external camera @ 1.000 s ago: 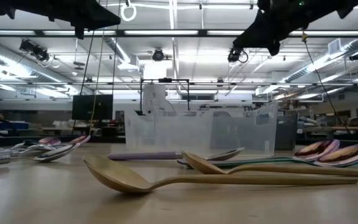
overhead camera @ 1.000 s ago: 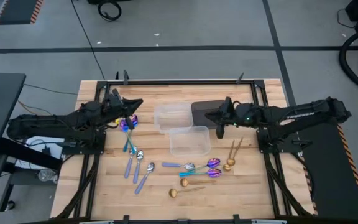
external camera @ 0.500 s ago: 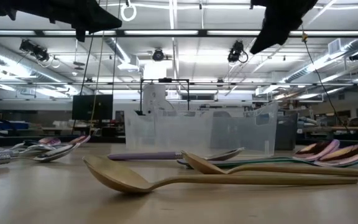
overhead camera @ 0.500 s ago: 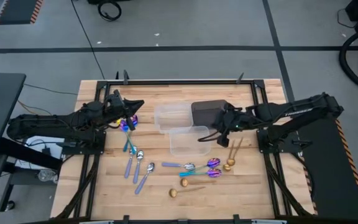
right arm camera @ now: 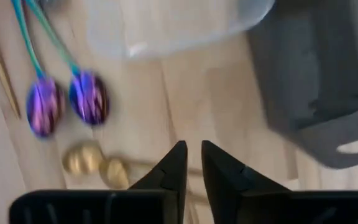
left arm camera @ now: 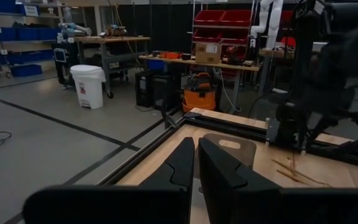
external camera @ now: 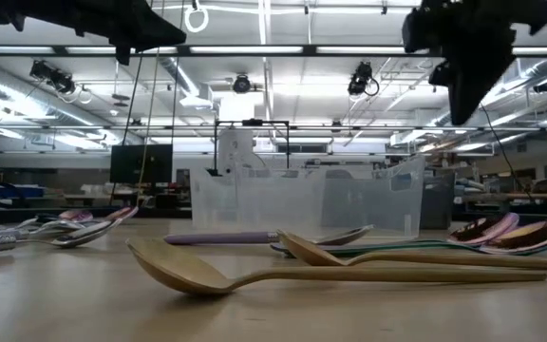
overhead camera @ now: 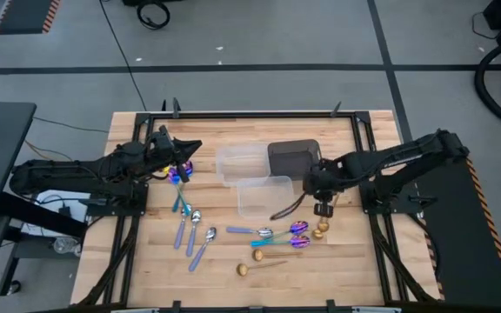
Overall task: Sort silverware by color (type)
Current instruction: Put the purple spoon into the bottom transparent bin
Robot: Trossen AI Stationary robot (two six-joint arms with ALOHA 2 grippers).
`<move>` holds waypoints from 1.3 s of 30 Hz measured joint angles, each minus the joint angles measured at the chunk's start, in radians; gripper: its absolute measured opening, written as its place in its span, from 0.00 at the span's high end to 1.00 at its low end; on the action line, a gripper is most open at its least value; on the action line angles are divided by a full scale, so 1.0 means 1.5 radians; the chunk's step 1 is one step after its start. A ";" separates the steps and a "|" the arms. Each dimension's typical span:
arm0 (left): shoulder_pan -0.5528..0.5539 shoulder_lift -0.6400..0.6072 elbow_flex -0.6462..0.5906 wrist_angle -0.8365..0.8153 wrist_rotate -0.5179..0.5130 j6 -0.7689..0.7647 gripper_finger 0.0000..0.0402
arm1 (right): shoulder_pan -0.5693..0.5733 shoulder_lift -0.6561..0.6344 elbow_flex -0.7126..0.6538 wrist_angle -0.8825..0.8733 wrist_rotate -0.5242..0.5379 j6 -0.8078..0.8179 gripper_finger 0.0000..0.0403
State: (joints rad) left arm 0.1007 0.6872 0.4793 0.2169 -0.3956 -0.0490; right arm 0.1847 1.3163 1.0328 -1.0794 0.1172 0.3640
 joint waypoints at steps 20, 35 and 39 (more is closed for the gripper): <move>0.000 0.000 0.000 -0.016 0.000 0.003 0.93 | 0.057 0.128 -0.010 0.104 -0.128 0.212 0.52; 0.000 0.000 0.000 -0.022 0.000 0.005 0.93 | 0.049 0.120 -0.152 0.272 -0.182 0.369 0.58; 0.000 0.000 0.000 -0.022 0.000 0.006 0.93 | 0.037 0.111 -0.196 0.375 -0.210 0.390 0.58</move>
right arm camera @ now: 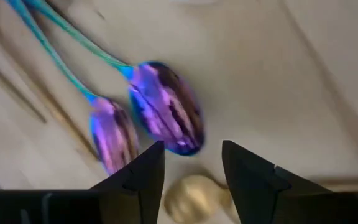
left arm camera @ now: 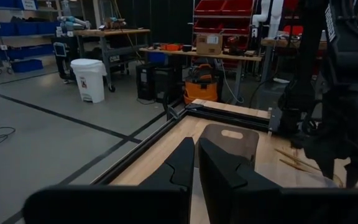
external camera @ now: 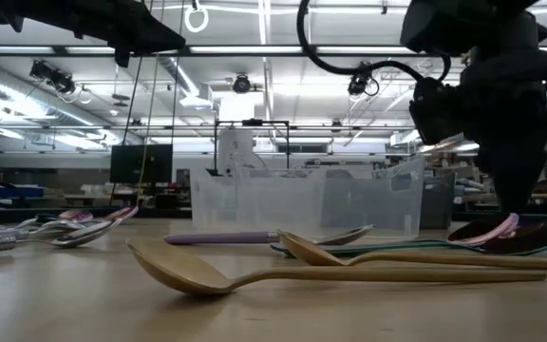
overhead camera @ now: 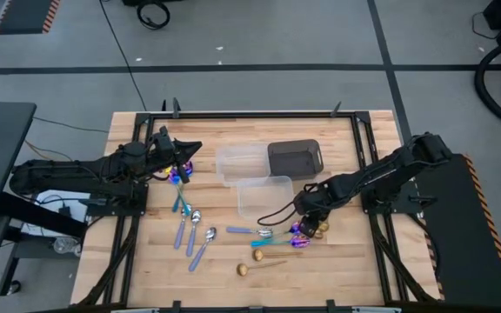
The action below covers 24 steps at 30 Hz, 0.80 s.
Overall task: Sort silverware by color (type)
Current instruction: Put the purple spoon into the bottom transparent bin
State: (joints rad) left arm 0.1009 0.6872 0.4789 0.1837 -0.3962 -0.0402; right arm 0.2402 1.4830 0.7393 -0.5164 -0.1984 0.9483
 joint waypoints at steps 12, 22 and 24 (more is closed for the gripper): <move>0.000 0.000 0.000 -0.001 0.000 0.001 0.93 | -0.019 -0.008 -0.089 0.158 -0.007 0.048 0.59; 0.000 0.000 0.000 -0.001 0.000 0.001 0.93 | -0.019 -0.008 -0.099 0.173 0.012 0.054 0.81; 0.000 0.000 0.000 -0.002 0.000 0.002 0.93 | -0.019 -0.008 -0.098 0.176 0.012 0.053 0.86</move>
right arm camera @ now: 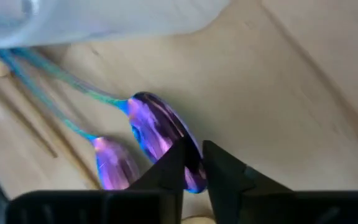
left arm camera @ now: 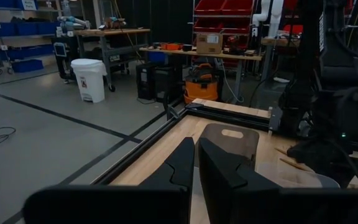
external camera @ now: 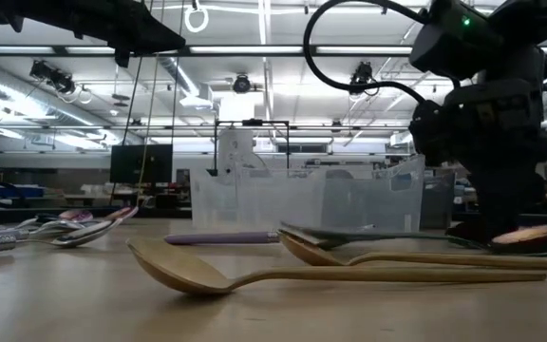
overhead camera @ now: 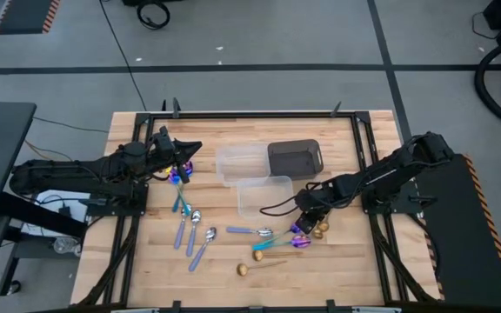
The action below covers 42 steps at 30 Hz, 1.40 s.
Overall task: Sort silverware by color (type)
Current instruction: Put the purple spoon into the bottom transparent bin
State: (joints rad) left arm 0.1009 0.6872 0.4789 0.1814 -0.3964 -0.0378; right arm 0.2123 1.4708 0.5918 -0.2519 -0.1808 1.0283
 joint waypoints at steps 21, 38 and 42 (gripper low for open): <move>0.000 0.000 0.000 0.000 0.000 0.000 0.93 | -0.013 -0.106 -0.001 -0.007 -0.019 -0.010 0.95; 0.000 0.000 0.000 0.000 0.000 -0.001 0.93 | -0.011 -0.161 -0.001 0.021 -0.103 -0.042 0.96; 0.001 0.000 0.000 0.000 0.000 -0.001 0.93 | -0.018 -0.165 -0.001 0.055 -0.120 -0.042 0.96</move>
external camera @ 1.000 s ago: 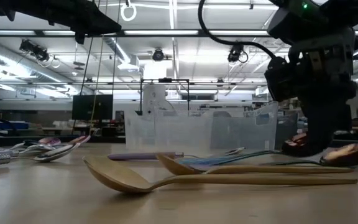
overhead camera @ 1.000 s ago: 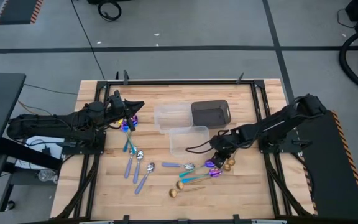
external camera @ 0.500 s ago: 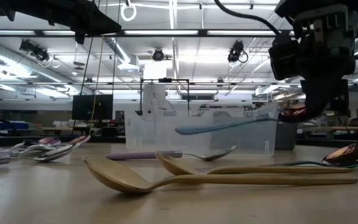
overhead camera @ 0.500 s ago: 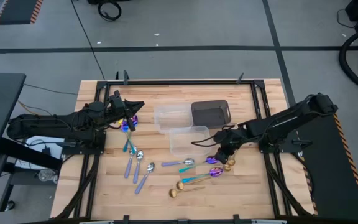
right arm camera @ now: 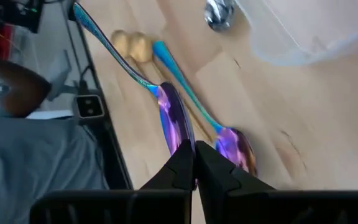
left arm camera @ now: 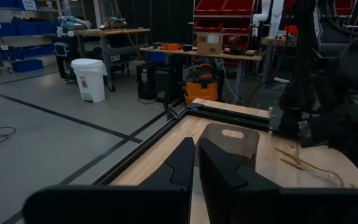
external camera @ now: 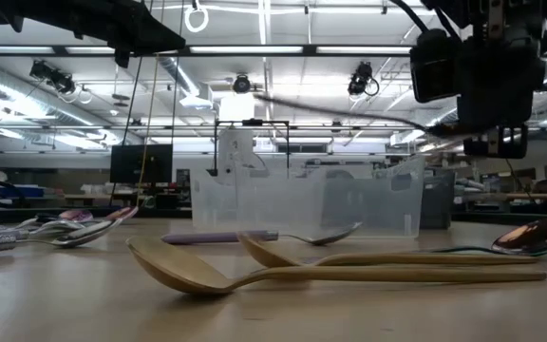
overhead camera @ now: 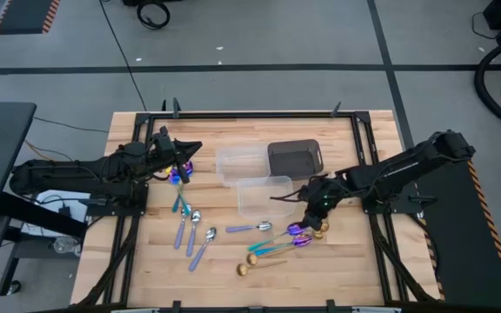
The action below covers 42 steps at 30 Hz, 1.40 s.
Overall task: Sort silverware by color (type)
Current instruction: Put the purple spoon into the bottom transparent bin
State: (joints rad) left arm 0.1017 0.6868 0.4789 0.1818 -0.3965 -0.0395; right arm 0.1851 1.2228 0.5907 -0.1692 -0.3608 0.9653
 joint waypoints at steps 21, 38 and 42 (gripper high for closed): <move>0.000 0.000 0.000 0.000 0.000 0.000 0.93 | -0.112 -0.009 0.238 -0.355 0.158 -0.214 0.96; 0.000 0.000 0.000 0.001 0.000 0.000 0.93 | -0.205 0.087 0.242 -0.353 0.154 -0.368 0.96; 0.000 0.000 0.000 0.001 0.000 0.000 0.93 | -0.205 0.124 0.284 -0.392 0.160 -0.400 0.96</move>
State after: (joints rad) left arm 0.1019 0.6868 0.4786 0.1833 -0.3967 -0.0395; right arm -0.1221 1.4081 1.0172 -0.7573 -0.1210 0.3656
